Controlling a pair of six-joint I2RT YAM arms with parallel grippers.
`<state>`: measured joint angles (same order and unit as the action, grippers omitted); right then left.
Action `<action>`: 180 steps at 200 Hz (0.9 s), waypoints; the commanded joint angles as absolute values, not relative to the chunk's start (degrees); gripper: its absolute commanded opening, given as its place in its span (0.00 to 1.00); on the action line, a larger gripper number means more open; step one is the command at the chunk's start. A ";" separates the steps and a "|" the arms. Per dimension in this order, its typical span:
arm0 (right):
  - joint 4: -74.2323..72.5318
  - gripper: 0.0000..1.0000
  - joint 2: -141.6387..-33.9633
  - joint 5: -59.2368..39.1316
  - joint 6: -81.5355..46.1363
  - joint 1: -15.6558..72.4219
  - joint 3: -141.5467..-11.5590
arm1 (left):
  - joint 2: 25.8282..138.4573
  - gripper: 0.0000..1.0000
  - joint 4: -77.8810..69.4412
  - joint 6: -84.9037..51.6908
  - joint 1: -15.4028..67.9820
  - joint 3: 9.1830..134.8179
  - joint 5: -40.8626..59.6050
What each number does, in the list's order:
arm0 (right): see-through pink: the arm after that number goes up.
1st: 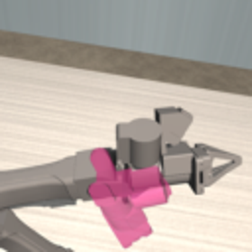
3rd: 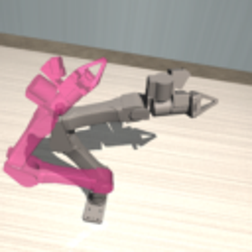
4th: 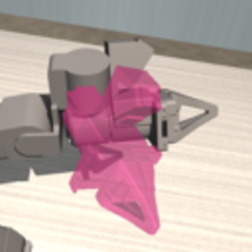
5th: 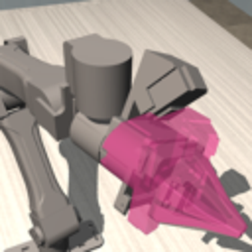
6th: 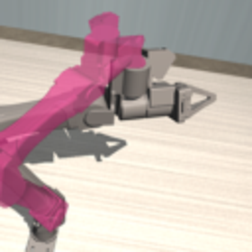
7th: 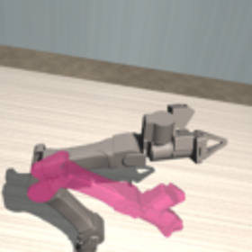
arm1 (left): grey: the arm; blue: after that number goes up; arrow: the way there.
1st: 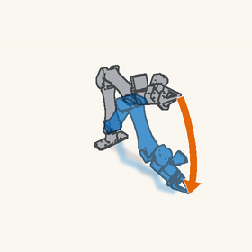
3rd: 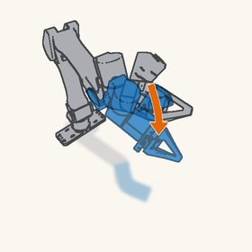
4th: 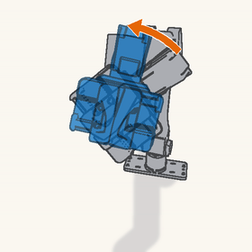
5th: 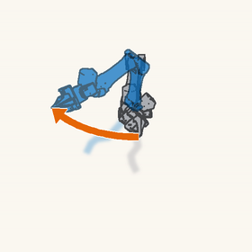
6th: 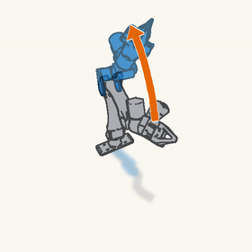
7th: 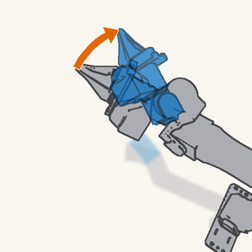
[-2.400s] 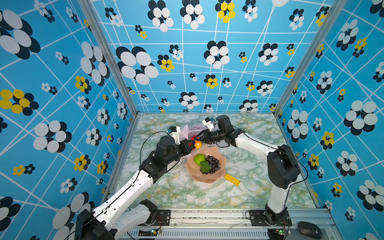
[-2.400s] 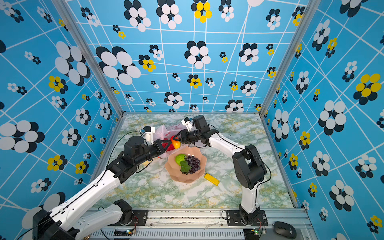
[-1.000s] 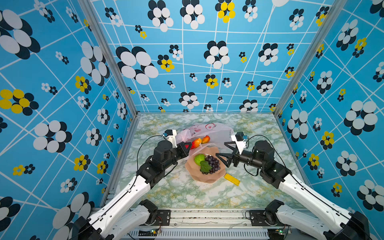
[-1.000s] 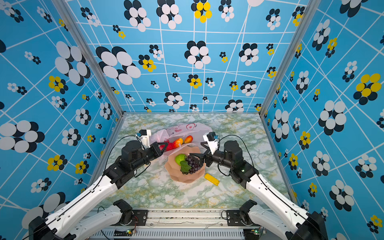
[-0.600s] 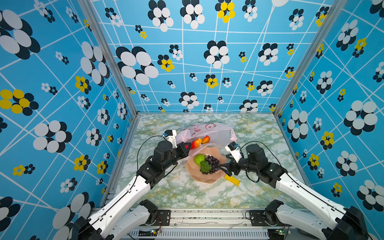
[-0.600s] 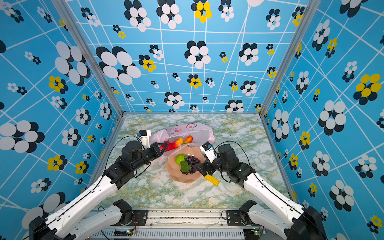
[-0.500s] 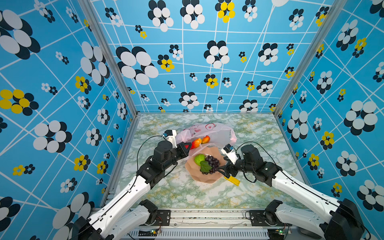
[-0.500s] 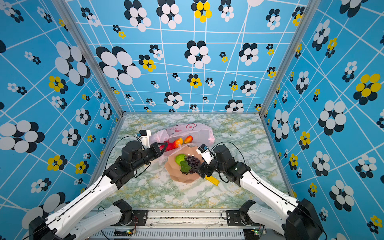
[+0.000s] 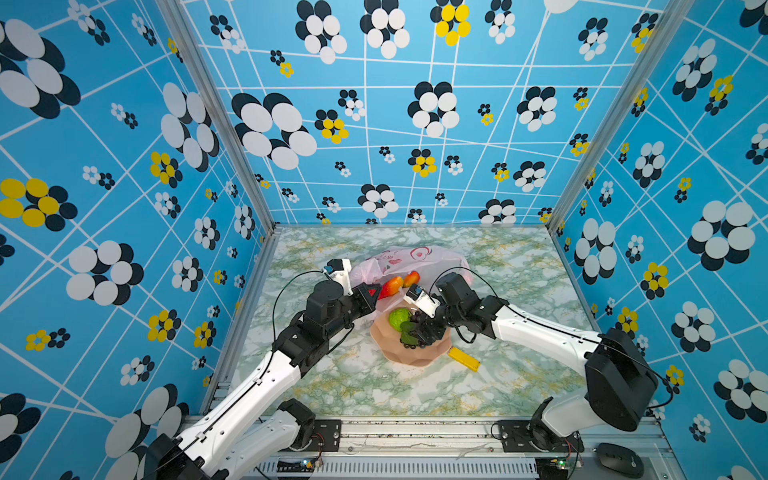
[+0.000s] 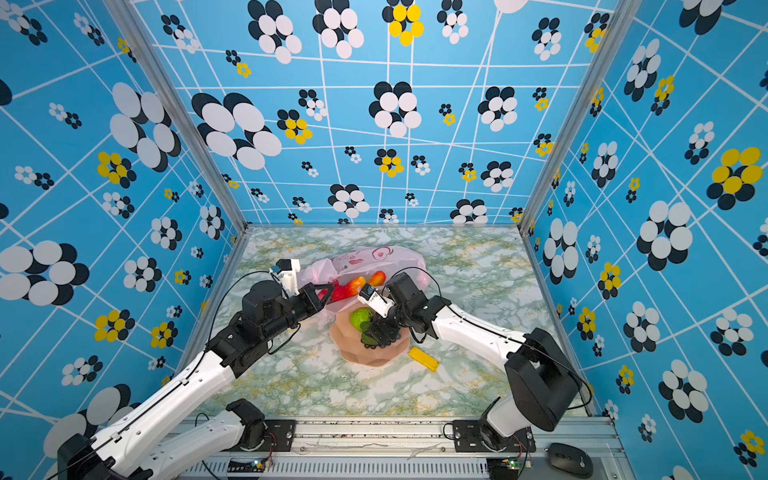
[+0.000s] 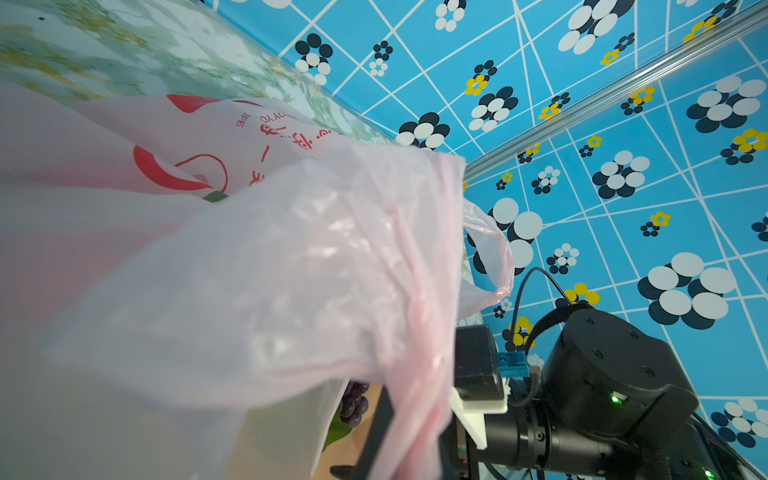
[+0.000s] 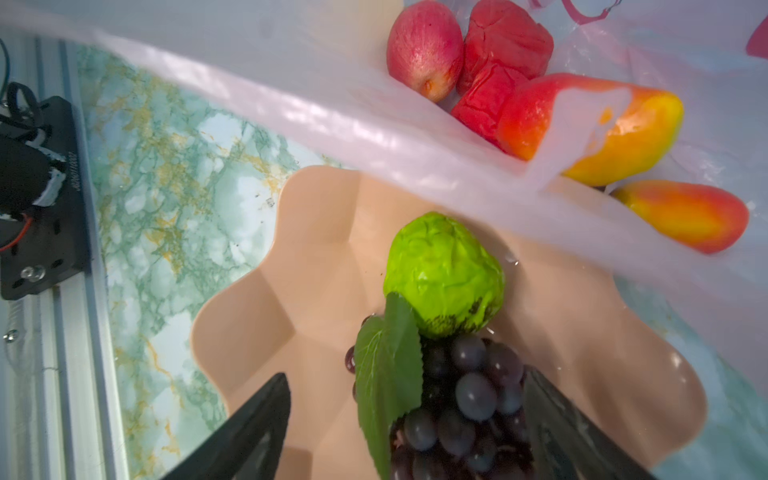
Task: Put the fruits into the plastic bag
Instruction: 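Lower the right gripper onto the bumpy green fruit and close it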
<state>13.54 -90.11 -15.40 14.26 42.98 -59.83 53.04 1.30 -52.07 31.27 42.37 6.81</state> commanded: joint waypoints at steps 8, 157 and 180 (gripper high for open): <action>17.42 0.90 -94.07 -14.41 16.76 43.49 -64.30 | 51.92 0.00 0.91 -52.16 30.33 41.40 6.57; 28.14 0.90 -111.01 -9.20 20.19 45.12 -80.21 | 52.56 0.00 -0.90 -53.44 29.11 40.09 7.74; 28.84 0.86 -112.29 -9.04 19.97 45.26 -81.11 | 52.43 0.00 -0.97 -53.53 28.83 39.93 7.97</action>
